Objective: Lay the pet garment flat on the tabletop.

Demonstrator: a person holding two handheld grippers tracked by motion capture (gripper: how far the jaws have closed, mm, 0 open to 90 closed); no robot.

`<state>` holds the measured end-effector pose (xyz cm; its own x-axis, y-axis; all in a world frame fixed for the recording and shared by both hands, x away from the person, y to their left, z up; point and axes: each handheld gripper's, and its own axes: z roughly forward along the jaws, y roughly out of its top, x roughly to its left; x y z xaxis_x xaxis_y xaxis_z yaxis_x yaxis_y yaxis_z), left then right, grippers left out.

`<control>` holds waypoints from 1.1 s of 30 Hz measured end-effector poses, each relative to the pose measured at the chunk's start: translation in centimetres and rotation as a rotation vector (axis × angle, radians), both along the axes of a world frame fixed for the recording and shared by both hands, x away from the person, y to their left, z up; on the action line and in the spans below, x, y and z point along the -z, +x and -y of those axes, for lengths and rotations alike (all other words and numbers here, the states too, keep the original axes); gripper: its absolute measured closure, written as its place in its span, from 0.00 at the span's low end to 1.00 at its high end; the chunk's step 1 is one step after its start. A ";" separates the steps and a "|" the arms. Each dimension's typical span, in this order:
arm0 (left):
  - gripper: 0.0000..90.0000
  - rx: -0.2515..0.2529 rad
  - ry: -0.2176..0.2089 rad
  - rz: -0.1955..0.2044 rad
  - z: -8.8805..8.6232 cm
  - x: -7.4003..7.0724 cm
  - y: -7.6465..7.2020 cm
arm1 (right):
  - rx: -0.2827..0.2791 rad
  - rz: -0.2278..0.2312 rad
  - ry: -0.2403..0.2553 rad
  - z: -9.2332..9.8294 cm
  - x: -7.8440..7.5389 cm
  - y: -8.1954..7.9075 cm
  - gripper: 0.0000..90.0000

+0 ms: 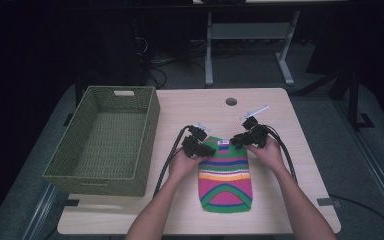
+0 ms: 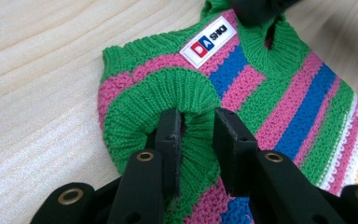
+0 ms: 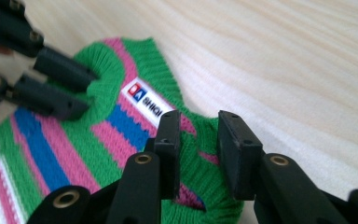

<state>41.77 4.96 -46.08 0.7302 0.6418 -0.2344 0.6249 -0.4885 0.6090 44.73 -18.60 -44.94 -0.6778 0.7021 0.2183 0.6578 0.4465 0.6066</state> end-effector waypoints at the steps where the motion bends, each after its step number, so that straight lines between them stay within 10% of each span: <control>1: 0.79 0.000 0.000 -0.002 0.0 0.0 0.0 | 0.020 0.001 0.014 0.1 0.0 0.1 0.77; 17: 0.77 -0.002 0.003 0.007 0.1 0.0 0.0 | 0.042 0.001 -0.049 0.2 0.7 0.4 0.82; 33: 0.73 0.033 0.004 0.056 -0.4 -1.6 -1.7 | -0.015 -0.013 0.018 1.2 -0.7 -1.3 0.71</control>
